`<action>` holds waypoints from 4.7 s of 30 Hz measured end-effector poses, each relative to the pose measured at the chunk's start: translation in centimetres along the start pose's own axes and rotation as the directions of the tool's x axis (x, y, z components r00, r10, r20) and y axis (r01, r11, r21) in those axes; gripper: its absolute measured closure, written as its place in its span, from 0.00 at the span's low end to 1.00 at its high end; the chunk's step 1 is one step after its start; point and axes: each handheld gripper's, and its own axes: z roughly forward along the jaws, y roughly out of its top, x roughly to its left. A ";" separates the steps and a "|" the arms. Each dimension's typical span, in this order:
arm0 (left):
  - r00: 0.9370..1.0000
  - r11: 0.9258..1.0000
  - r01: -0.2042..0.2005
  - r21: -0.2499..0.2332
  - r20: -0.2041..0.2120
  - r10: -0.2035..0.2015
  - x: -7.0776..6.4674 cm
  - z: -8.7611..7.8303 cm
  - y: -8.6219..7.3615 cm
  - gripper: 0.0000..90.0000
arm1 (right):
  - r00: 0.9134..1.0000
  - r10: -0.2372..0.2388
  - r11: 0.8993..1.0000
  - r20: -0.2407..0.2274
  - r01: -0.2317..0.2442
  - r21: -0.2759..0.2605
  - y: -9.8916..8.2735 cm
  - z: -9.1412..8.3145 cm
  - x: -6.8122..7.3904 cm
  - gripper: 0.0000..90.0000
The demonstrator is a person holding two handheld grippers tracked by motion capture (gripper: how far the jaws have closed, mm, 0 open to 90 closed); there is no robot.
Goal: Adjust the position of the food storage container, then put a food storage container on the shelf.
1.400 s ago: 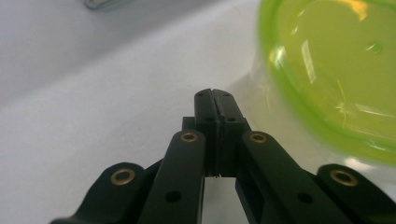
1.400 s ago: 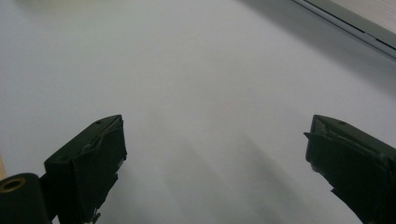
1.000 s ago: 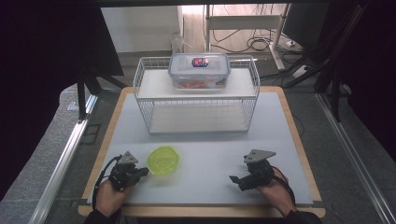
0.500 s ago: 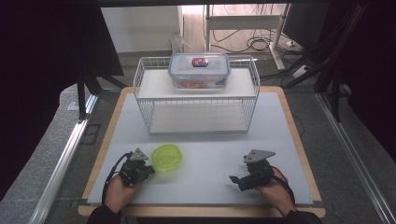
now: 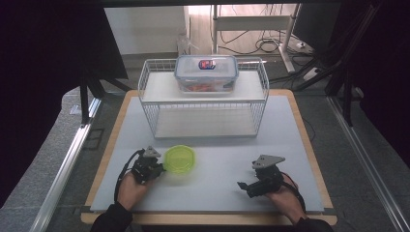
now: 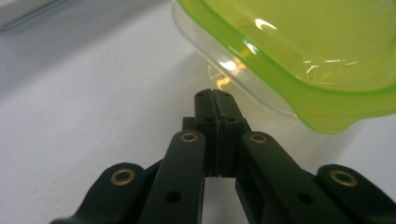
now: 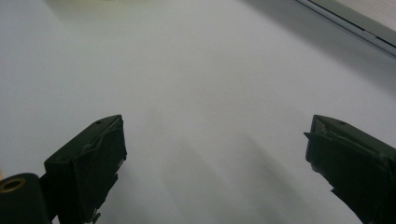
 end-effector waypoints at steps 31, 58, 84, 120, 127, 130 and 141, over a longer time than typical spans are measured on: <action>0.982 0.986 -0.163 0.014 0.101 0.161 -5.6 3.8 4.6 1.00 | 1.000 0.004 1.000 0.000 -0.004 -0.002 0.0 -0.1 0.0 0.05; 0.995 0.984 -0.098 -0.150 -0.014 0.097 -3.2 -2.0 1.2 0.43 | 1.000 0.026 0.999 -0.015 -0.026 -0.033 0.1 -0.4 -0.1 0.05; 0.995 0.972 -0.091 -0.217 -0.061 0.080 -3.2 -5.0 -3.9 0.02 | 0.998 0.056 0.995 -0.006 -0.056 -0.079 0.3 -0.6 0.0 0.02; 0.989 0.978 -0.142 -0.156 -0.067 0.133 -3.4 -4.2 -3.9 0.04 | 0.947 0.286 0.953 -0.148 -0.297 -0.056 7.6 3.3 -1.4 0.53; 0.987 0.977 -0.154 -0.149 -0.066 0.145 -3.5 -4.2 -3.9 0.04 | 0.914 0.356 0.930 -0.193 -0.367 -0.021 8.2 5.3 -2.2 0.65; 0.986 0.977 -0.161 -0.143 -0.064 0.153 -3.6 -4.1 -3.9 0.04 | 0.893 0.390 0.915 -0.223 -0.402 -0.012 8.1 5.6 -2.5 0.68; 0.982 0.975 -0.181 -0.127 -0.070 0.173 -3.8 -3.9 -3.9 0.05 | 0.807 0.495 0.859 -0.321 -0.511 0.038 7.4 6.0 -3.4 0.88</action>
